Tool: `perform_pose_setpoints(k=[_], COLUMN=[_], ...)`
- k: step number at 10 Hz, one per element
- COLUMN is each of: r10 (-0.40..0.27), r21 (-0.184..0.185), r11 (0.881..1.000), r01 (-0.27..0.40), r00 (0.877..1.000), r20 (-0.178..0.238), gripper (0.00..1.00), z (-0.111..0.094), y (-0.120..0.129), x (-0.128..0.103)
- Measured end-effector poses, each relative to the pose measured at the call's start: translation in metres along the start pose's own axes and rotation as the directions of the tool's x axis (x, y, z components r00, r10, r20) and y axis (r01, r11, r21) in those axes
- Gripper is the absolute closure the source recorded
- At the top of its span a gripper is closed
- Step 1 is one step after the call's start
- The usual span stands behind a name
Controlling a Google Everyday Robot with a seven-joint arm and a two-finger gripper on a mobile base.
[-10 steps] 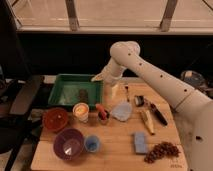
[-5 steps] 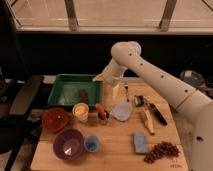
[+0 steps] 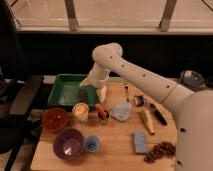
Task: Stack bowls into tray
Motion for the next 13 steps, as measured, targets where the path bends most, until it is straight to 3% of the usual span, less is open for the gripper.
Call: perform_pose_setpoints(k=[3,6,10,13], r10=[-0.094,-0.173,-0.235,-0.256], r21=[0.004,0.013,-0.024,-0.009], r11=[0.996,0.985,0.971,0.966], r01=[0.094,0.173,0.237,0.257], r00=[0.994,0.981,0.969,0.965], r20=[0.049,0.088,0.070,0.055], gripper=[0.20,0.20,0.20,0.20], z=[0.022,0.034,0.059,0.077], y=[-0.021,-0.035,-0.048,-0.049], x=[-0.030,-0.065,-0.112,-0.131])
